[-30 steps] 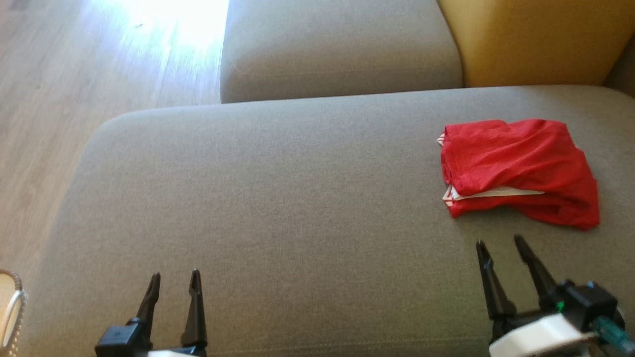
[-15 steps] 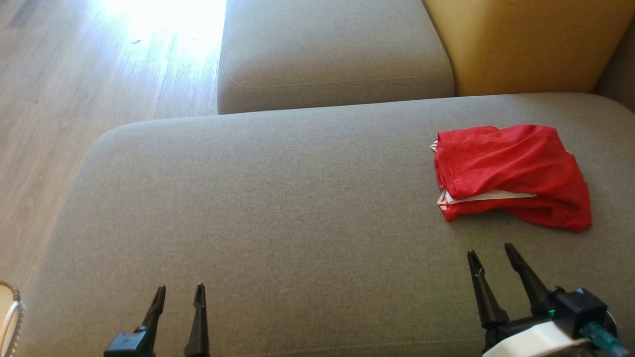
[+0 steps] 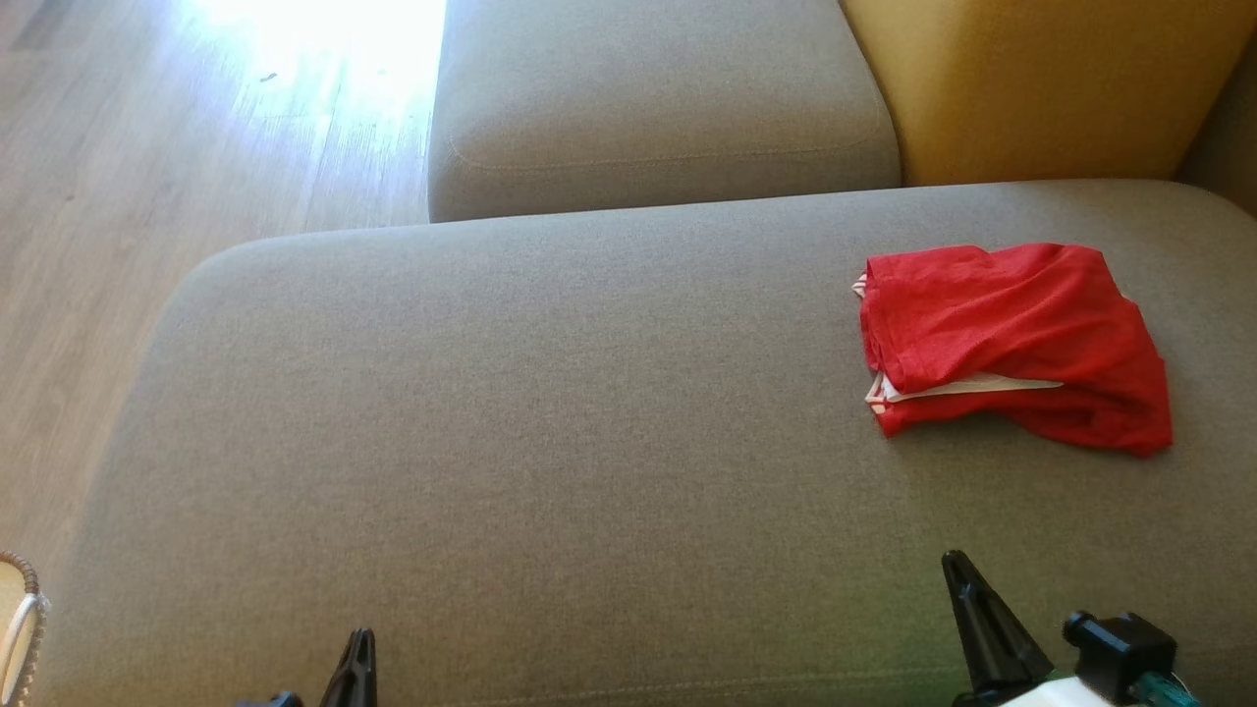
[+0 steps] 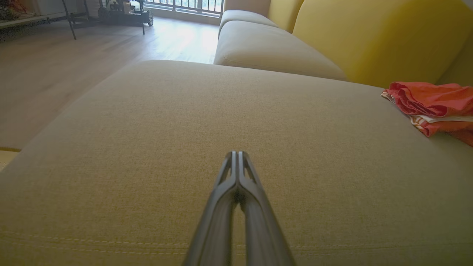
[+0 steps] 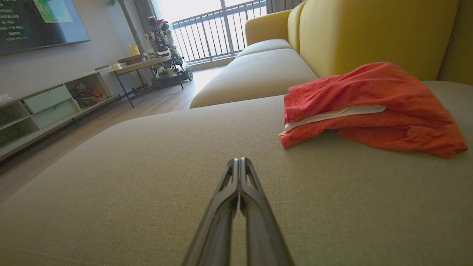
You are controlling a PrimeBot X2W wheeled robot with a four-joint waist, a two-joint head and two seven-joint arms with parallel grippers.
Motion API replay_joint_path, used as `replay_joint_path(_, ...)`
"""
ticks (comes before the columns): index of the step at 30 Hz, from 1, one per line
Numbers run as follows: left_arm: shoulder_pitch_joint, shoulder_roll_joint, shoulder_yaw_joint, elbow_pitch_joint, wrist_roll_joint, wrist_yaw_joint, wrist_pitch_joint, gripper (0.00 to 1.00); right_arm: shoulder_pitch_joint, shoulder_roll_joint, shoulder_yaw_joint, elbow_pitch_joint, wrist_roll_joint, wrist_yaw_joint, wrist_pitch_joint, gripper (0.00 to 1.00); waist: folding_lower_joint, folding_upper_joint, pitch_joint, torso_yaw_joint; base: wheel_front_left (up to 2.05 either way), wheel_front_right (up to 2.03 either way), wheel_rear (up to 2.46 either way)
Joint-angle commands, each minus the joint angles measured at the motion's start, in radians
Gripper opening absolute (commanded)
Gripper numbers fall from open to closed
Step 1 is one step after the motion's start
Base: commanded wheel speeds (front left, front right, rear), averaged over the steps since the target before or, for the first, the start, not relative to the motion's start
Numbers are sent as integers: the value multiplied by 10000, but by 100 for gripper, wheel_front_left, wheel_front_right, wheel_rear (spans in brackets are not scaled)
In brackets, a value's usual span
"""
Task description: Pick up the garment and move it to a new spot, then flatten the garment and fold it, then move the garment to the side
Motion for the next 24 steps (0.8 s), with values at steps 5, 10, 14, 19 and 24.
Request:
replay_joint_path(5,-547,53,146,-251,-797,-115,166,0,-494,-36,-70,-291,802,0,163,0,1,0,60,-6,0,0,0)
replay_joint_path(10,-709,75,219,-192,-1409,-182,284,0,-606,-49,-105,-256,1397,0,298,0,1,0,115,-11,0,0,0)
replay_joint_path(14,-837,91,280,-148,-1895,-235,380,0,-695,-59,-133,-229,1872,-1,407,0,1,0,158,-16,0,0,0)
replay_joint_path(19,-995,108,359,-96,-2502,-299,502,0,-806,-70,-171,-197,2465,-1,544,0,1,0,213,-21,0,0,0)
replay_joint_path(24,-1152,124,441,-54,-3106,-363,625,0,-916,-79,-209,-164,3056,-1,683,0,1,0,267,-27,0,0,0)
